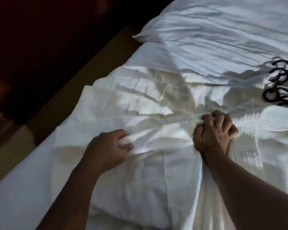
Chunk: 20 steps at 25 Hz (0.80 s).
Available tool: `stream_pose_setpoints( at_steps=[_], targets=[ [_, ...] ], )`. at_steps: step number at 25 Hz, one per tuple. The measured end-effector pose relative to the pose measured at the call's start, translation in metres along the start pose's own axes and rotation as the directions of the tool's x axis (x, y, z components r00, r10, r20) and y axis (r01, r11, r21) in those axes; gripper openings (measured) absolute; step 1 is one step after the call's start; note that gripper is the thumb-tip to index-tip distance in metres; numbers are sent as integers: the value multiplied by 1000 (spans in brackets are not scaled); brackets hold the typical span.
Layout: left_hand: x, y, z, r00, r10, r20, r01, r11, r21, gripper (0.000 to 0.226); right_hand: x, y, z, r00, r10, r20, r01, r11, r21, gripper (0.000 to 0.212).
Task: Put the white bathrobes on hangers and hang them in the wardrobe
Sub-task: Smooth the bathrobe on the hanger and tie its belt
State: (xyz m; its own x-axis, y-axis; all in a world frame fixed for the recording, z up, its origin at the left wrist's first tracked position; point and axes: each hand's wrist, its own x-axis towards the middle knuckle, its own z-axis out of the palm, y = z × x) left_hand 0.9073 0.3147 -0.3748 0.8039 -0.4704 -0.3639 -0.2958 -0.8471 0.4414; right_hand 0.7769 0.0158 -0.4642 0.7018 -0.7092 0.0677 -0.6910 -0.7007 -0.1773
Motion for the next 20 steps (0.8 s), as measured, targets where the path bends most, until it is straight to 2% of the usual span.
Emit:
stream_pose_setpoints(
  at_steps=[1, 3, 6, 7, 9, 10, 11, 12, 13, 15, 17, 20],
  targets=[
    [-9, -23, -6, 998, -50, -36, 50, 999, 1, 32, -1, -2, 1, 1000, -2, -6, 2, 1000, -3, 41],
    [-8, -54, -11, 969, -22, -245, 37, 998, 57, 51, -2, -3, 2, 1000, -7, -13, 7, 1000, -11, 41],
    [10, -71, -12, 832, 73, -551, 27, 985, 171, 58, -1, -5, 1, 1000, -7, -13, 7, 1000, -22, 42],
    [11, -75, -11, 768, 29, -639, 77, 988, 137, 58, -1, -5, 1, 1000, -4, -14, 4, 1000, -22, 42],
    [1, -86, -8, 642, -212, -737, 267, 963, -43, 49, -1, -4, 2, 1000, -4, -15, 4, 1000, -18, 43],
    [-11, -89, -3, 580, -386, -718, 391, 905, -170, 43, -1, -4, 3, 1000, -7, -17, 7, 1000, -18, 43],
    [-26, -87, 4, 528, -570, -630, 524, 802, -286, 44, -1, -4, 3, 1000, -11, -19, 10, 1000, -17, 42],
    [-43, -85, 12, 498, -688, -528, 625, 707, -331, 51, 0, -4, 3, 1000, -13, -23, 13, 1000, -14, 43],
    [-59, -81, 15, 509, -735, -448, 674, 664, -323, 55, 0, -4, 3, 1000, -14, -24, 14, 1000, -9, 43],
    [-80, -84, 13, 585, -733, -348, 661, 679, -319, 46, -1, -4, 3, 1000, -13, -29, 12, 1000, -8, 43],
    [-84, -103, 0, 637, -703, -316, 606, 710, -358, 43, -2, -5, 2, 1000, -10, -28, 9, 1000, -9, 42],
    [-82, -120, -10, 598, -680, -425, 562, 733, -382, 39, -1, -6, 1, 1000, -6, -16, 6, 1000, 1, 41]
  ],
)
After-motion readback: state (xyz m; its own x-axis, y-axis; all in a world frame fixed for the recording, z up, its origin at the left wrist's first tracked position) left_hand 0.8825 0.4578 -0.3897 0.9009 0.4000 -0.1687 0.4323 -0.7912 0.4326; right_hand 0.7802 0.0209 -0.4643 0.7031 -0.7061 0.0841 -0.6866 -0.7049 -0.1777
